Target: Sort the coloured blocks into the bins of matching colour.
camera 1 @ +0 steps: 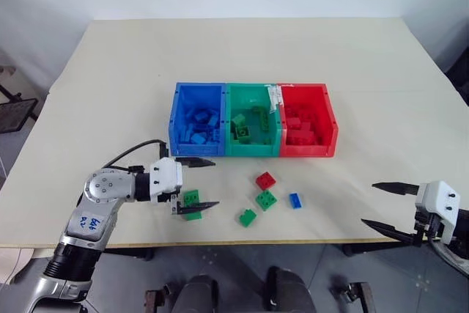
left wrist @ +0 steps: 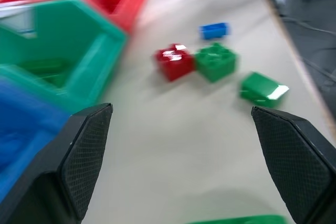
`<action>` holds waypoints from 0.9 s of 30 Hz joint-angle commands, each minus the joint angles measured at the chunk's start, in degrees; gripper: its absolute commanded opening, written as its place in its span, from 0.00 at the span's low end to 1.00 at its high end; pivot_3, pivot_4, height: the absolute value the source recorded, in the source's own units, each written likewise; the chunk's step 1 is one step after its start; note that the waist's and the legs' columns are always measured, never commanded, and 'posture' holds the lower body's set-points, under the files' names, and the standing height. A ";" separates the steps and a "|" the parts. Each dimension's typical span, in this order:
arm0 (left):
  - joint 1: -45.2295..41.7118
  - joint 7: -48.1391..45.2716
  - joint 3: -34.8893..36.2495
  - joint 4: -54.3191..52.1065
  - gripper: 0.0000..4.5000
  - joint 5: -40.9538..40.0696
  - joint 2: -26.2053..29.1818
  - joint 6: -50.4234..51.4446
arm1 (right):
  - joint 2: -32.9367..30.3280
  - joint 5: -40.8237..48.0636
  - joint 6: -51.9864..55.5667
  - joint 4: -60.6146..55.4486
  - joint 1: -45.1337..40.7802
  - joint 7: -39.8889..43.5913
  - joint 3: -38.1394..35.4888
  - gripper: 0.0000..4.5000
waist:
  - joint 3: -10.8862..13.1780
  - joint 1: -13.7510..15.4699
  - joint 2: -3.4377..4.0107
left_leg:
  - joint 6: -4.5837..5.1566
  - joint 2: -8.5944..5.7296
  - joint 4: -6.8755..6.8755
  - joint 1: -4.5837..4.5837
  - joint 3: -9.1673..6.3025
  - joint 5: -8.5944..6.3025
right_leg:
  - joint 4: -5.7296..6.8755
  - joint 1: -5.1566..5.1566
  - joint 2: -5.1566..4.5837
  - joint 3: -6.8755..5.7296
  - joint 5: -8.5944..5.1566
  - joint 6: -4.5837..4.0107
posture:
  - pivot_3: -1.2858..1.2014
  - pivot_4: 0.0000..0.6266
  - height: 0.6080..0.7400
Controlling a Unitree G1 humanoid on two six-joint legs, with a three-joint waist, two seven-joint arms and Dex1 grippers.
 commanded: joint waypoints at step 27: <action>6.53 4.70 7.15 -9.66 1.00 -2.07 2.52 3.84 | 6.90 -4.13 9.98 -4.08 -18.00 -3.92 25.67 0.33 | -0.08 0.71 -0.16 | 0.03 -0.01 0.13 -0.04 -0.07 -0.02 | 0.03 0.02 0.00 -0.01 0.01 0.00 | 0.52 0.24 1.00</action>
